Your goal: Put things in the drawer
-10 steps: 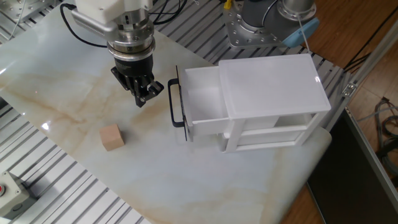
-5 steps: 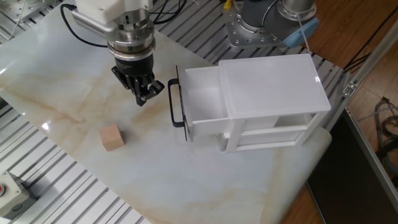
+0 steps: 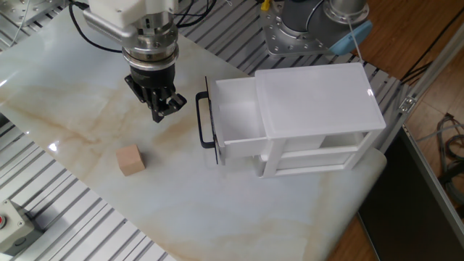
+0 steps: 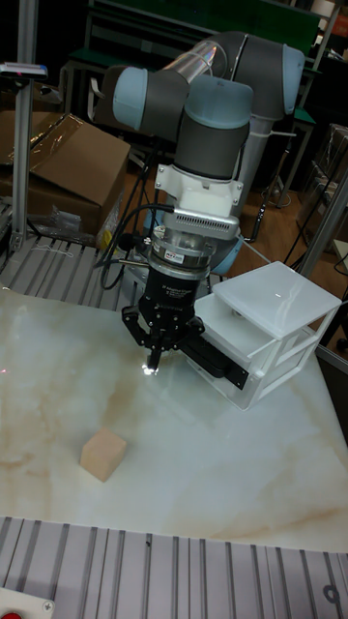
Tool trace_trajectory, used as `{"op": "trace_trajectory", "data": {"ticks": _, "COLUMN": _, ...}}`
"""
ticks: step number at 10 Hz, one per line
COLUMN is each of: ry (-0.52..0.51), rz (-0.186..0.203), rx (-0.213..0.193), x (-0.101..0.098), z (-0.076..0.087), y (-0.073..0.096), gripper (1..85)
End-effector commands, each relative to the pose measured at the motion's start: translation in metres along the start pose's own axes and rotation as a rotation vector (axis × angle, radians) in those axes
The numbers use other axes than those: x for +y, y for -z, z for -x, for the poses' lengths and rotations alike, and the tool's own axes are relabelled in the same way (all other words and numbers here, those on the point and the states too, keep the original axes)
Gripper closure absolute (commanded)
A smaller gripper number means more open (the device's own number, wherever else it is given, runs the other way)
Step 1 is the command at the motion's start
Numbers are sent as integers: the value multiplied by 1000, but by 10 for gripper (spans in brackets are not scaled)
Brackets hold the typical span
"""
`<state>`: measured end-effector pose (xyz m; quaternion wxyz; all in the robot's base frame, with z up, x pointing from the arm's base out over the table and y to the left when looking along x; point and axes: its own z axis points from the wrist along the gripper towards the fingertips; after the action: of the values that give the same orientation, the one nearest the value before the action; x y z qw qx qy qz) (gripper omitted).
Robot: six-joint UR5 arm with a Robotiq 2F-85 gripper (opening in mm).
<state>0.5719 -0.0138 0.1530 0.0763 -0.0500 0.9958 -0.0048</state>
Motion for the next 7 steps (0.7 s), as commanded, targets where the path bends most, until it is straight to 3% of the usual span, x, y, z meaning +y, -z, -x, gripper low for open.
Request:
{"op": "trace_trajectory", "data": {"ticks": 1, "ry": 45, "rz": -4, "rx": 33, "x": -2, "z": -8, "y": 1, "gripper": 847}}
{"op": "trace_trajectory", "data": {"ticks": 3, "ry": 116, "rz": -4, "rx": 63, "x": -3, "z": -16, "y": 2, "gripper": 833}}
{"op": "trace_trajectory", "data": {"ticks": 5, "ry": 216, "rz": 4, "rx": 82, "x": -16, "z": -11, "y": -9, "gripper": 680}}
{"op": "trace_trajectory", "data": {"ticks": 6, "ry": 244, "rz": 34, "rx": 76, "x": -16, "z": -5, "y": -13, "gripper": 637}}
{"op": "trace_trajectory", "data": {"ticks": 7, "ry": 290, "rz": 52, "rx": 65, "x": -17, "z": 0, "y": -17, "gripper": 540}}
